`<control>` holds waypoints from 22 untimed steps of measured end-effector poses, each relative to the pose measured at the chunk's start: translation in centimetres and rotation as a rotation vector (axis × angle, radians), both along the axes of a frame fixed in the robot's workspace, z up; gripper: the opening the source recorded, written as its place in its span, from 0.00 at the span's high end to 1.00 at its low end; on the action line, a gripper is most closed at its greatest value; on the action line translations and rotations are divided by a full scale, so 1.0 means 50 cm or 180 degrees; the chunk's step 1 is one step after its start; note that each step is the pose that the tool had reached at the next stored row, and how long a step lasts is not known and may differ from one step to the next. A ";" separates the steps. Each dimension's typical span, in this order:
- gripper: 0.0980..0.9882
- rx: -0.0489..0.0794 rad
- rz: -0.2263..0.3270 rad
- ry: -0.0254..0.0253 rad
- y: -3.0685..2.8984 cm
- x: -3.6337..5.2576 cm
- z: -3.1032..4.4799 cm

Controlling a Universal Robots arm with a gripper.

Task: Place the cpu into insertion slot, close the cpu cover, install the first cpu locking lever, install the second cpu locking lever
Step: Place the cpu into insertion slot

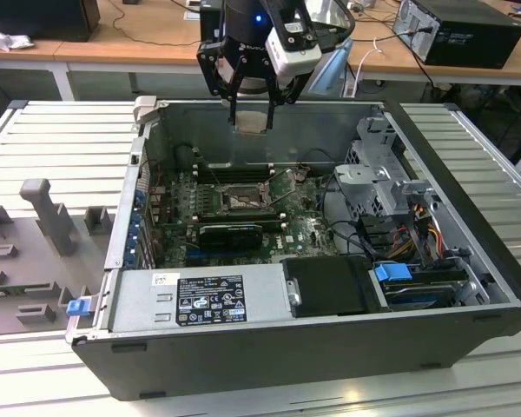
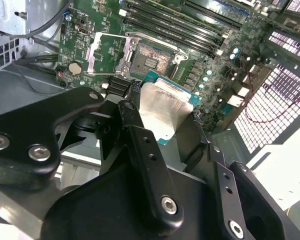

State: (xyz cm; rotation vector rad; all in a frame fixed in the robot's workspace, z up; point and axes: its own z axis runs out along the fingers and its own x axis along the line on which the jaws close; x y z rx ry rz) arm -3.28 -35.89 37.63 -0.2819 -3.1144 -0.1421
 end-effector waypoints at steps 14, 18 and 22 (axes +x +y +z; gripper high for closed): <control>0.52 0.0000 -0.0117 0.0000 0.000 0.000 0.000; 0.52 0.0000 -0.0161 0.0000 0.000 0.000 0.000; 0.52 0.0000 -0.0203 0.0000 0.000 0.000 0.000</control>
